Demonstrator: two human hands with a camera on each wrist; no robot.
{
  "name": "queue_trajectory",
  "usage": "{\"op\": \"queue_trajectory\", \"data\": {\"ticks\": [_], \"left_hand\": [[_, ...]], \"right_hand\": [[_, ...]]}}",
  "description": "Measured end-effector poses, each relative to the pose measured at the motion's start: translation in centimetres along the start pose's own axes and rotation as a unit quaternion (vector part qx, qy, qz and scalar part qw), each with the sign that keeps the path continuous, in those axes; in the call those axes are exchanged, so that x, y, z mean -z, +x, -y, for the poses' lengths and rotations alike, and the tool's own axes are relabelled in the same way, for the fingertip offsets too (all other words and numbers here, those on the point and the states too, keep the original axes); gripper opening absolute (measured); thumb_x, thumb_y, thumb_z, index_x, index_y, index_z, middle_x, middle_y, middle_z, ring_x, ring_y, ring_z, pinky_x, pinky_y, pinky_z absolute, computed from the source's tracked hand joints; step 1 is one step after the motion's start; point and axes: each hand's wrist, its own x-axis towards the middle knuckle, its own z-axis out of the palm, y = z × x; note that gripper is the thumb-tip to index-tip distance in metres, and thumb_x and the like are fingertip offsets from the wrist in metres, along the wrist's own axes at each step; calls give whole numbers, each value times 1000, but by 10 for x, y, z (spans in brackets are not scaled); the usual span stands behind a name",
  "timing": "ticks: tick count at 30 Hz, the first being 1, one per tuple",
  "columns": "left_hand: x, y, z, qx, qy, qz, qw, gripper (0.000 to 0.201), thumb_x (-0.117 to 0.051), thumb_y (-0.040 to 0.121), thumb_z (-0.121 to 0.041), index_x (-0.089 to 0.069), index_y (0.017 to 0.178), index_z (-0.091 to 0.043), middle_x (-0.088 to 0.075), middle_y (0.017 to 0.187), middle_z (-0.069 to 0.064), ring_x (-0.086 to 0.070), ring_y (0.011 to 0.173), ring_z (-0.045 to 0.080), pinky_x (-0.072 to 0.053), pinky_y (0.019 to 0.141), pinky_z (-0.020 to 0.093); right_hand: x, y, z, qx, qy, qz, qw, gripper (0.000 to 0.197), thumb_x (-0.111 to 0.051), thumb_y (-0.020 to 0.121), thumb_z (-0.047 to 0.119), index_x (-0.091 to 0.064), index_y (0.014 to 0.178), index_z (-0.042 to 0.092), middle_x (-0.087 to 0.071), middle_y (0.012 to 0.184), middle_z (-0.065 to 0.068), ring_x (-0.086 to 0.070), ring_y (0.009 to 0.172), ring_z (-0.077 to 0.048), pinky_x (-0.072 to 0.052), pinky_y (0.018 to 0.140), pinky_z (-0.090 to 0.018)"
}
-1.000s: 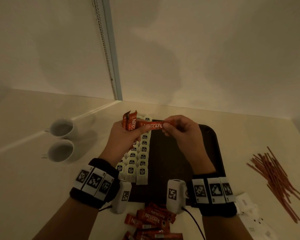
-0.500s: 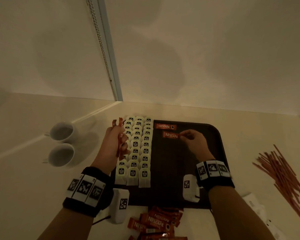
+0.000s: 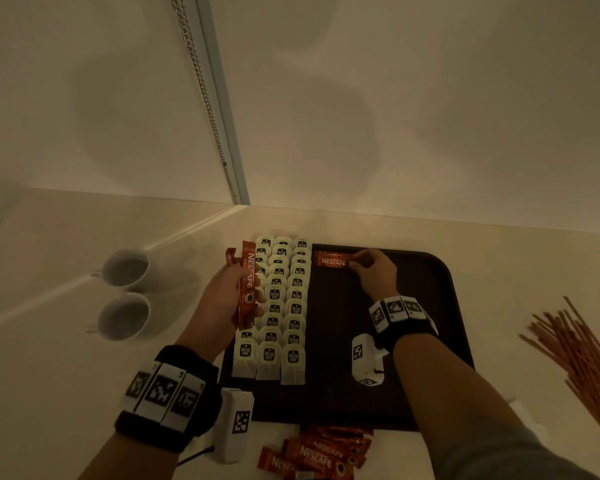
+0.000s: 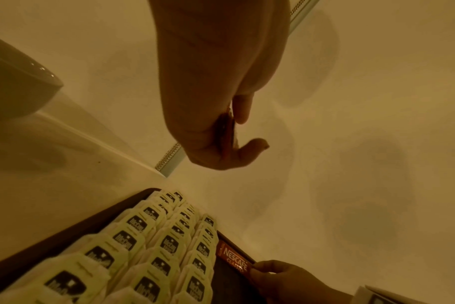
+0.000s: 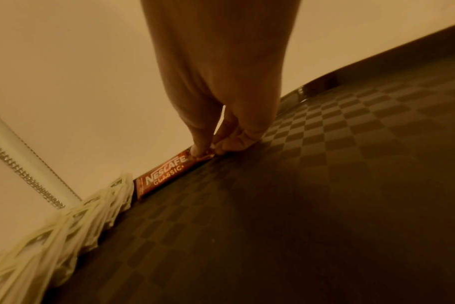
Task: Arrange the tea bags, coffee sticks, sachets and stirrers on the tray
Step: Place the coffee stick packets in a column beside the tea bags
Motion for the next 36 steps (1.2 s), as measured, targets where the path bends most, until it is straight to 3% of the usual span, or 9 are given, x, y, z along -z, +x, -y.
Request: {"op": "queue_trajectory", "data": {"ticks": [5,10,15,19,23,27,36], "left_hand": [[-4,-3,-2,-3,5,6,1000,19,-42,100,-19,-60,104,-13,-62,82,14,-62,69,21,-53,46,27],[-2,-4,1,-48,68,9,996,12,-52,95,-20,-60,104,-16,-69,91,8,-66,75,18,-53,49,27],[0,-1,5,-60,90,1,994,18,-61,91,-21,-63,106,-11,-71,94,8,-64,69,14,-46,45,22],[1,3,7,-53,89,6,995,14,-64,89,-24,-66,101,-16,-72,90,11,-62,72,23,-45,57,31],[-1,3,8,-57,87,3,995,15,-63,89,-23,-66,102,-15,-71,90,9,-60,69,19,-46,58,31],[-2,2,9,-61,77,9,995,16,-62,89,-20,-64,103,-12,-69,89,7,-59,66,16,-45,52,27],[4,8,10,-57,74,-5,996,15,-63,90,-22,-64,101,-13,-67,79,7,-57,63,17,-44,53,28]], "right_hand": [[-9,7,-2,-19,-26,-19,999,24,-68,83,14,-60,105,8,-62,106,-7,-55,92,-13,-43,80,-22],[-14,13,-2,-43,-53,-26,997,30,-69,83,16,-56,108,7,-60,112,-11,-57,104,-22,-47,88,-30],[-14,15,-3,-54,-55,-26,997,33,-69,83,16,-54,110,7,-57,115,-12,-56,105,-23,-47,85,-29],[-10,13,-4,-49,-47,-24,997,32,-69,83,16,-54,110,7,-57,115,-12,-56,102,-21,-43,76,-24],[-6,6,-2,31,-51,-12,998,32,-70,82,20,-56,110,12,-51,116,-8,-53,99,-17,-42,81,-22],[-9,-1,3,129,-153,46,979,31,-72,80,28,-61,107,17,-45,110,-1,-44,99,-12,-36,86,-22],[-10,-1,13,181,-314,97,927,30,-67,83,29,-60,108,15,-47,119,-4,-46,113,-20,-43,94,-34]]}}
